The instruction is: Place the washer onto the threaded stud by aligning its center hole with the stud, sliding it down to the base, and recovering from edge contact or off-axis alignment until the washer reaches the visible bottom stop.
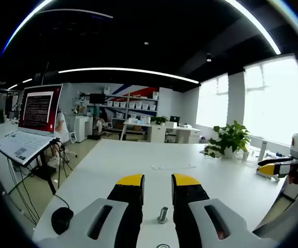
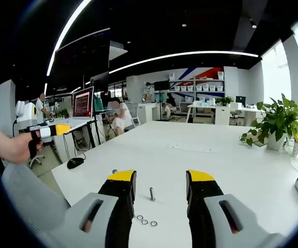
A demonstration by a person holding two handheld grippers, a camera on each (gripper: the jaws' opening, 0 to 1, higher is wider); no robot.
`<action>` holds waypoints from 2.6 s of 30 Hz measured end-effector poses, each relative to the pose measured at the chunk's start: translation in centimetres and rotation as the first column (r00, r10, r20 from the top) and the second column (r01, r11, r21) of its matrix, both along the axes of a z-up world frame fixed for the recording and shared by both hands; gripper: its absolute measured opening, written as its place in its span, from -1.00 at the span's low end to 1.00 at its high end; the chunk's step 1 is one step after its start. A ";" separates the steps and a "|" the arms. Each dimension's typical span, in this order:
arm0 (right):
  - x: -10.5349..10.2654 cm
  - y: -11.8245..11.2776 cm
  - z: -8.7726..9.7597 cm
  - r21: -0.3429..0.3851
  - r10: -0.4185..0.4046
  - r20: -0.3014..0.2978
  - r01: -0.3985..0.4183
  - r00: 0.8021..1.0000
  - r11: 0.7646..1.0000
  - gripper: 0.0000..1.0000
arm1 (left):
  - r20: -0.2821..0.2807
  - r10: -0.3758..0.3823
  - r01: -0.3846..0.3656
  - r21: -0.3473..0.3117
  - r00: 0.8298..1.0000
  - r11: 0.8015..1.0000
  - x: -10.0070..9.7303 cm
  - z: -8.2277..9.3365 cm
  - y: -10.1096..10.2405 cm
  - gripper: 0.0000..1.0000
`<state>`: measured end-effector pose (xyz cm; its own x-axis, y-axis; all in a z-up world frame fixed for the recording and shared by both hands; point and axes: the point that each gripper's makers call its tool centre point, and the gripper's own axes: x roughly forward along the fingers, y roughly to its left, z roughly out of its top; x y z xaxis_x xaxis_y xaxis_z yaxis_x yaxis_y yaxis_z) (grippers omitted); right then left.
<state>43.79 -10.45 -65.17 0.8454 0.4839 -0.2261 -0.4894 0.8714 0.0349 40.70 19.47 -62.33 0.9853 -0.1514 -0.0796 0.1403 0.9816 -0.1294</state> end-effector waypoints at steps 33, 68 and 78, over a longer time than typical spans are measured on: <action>0.3 0.4 -0.7 0.010 -0.004 -0.016 0.004 1.000 1.000 -0.16 | 0.002 0.016 -0.016 -0.007 1.000 1.000 -0.1 0.0 0.2 -0.61; 0.4 0.6 -0.5 0.023 0.004 -0.012 -0.003 1.000 1.000 -0.16 | -0.010 0.015 -0.015 0.010 1.000 1.000 0.2 -0.1 0.1 -0.60; 0.4 0.5 -0.6 0.022 0.001 -0.014 -0.001 1.000 1.000 -0.16 | -0.054 -0.012 0.014 0.025 0.998 1.000 0.8 -0.9 -0.6 -0.60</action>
